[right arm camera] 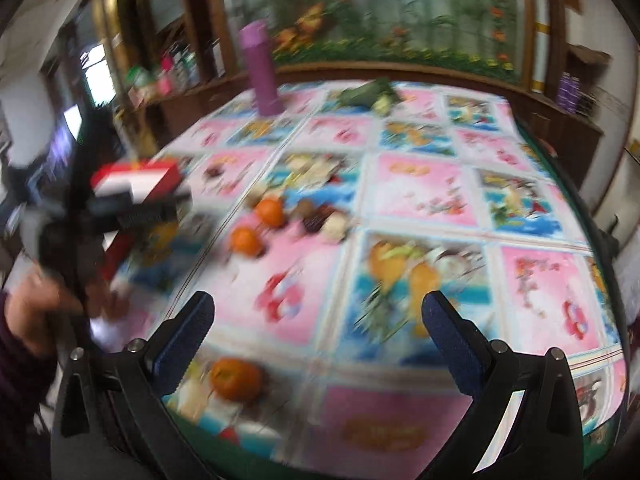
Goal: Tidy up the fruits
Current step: 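Grasp the orange near the table edge with the right tool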
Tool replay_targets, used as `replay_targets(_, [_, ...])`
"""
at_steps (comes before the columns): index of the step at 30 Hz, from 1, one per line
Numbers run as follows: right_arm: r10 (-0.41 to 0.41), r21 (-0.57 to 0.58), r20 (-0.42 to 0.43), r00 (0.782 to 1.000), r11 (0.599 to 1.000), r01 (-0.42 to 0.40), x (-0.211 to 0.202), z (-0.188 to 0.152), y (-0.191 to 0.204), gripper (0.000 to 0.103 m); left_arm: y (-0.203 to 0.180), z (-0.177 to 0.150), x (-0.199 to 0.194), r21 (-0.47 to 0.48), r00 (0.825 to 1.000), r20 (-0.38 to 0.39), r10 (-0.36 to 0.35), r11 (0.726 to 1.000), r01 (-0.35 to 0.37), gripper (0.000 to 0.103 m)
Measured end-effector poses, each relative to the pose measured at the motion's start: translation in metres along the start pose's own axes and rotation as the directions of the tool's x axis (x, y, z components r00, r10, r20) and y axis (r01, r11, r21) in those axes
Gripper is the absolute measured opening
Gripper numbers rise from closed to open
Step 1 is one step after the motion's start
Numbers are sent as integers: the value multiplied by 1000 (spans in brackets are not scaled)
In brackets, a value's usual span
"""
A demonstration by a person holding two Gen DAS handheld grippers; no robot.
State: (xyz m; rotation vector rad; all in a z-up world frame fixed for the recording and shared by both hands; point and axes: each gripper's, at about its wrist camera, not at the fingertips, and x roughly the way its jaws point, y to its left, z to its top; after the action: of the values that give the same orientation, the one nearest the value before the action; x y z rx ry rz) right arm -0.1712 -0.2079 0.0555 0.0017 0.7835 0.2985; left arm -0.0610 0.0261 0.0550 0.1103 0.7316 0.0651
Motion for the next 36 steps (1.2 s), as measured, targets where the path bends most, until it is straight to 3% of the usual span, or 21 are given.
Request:
replay_targets(3, [42, -51, -57, 997, 998, -45, 9, -15, 18, 103, 8, -7, -20, 62, 997, 55, 57, 996, -61, 102])
replay_targets(6, [51, -85, -89, 995, 995, -59, 18, -26, 30, 103, 9, -12, -22, 74, 995, 60, 75, 994, -79, 102])
replay_targets(12, [48, -75, -81, 996, 996, -54, 22, -28, 34, 103, 10, -17, -30, 45, 997, 52, 48, 998, -51, 102])
replay_targets(36, [66, -71, -103, 992, 995, -74, 28, -28, 34, 103, 4, -20, -18, 56, 998, 7, 64, 996, -64, 102])
